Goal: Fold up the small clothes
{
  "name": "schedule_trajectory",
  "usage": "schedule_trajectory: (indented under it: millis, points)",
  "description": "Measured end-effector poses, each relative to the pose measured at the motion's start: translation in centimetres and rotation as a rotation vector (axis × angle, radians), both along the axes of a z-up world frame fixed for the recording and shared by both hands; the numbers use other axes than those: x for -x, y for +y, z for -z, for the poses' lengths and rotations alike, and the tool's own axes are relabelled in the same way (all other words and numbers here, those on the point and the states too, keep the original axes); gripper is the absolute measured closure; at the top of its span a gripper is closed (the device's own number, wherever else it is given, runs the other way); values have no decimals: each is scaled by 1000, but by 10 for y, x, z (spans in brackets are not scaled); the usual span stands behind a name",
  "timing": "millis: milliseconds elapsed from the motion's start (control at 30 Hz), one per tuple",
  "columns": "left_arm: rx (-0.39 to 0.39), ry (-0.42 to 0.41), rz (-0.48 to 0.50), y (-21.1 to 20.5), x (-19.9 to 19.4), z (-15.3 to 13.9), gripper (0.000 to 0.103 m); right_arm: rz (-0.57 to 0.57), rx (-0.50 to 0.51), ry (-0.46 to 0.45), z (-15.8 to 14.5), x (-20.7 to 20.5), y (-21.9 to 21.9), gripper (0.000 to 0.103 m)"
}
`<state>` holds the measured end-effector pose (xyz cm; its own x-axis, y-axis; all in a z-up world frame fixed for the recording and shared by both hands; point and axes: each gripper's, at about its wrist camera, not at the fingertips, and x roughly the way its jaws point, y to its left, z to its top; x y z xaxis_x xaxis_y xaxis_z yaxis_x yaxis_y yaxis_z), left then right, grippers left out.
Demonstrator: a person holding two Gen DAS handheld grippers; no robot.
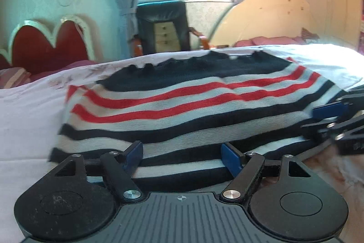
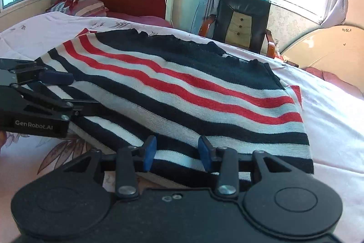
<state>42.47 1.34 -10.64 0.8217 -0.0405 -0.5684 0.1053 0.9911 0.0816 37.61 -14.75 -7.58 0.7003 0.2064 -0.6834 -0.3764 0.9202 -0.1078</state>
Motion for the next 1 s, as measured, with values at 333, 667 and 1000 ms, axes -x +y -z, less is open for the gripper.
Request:
schedule_trajectory:
  millis: [333,667,1000]
  points:
    - [108,2,-111,37,24,-7,28,258,-51,2,-9,18,-86,64]
    - [99,65,-77,-33,19,9,25,167,-79,26,5,24,-17,64]
    - [121,71,-106,1,26,9,25,245,-97,30,4,25,-50,62]
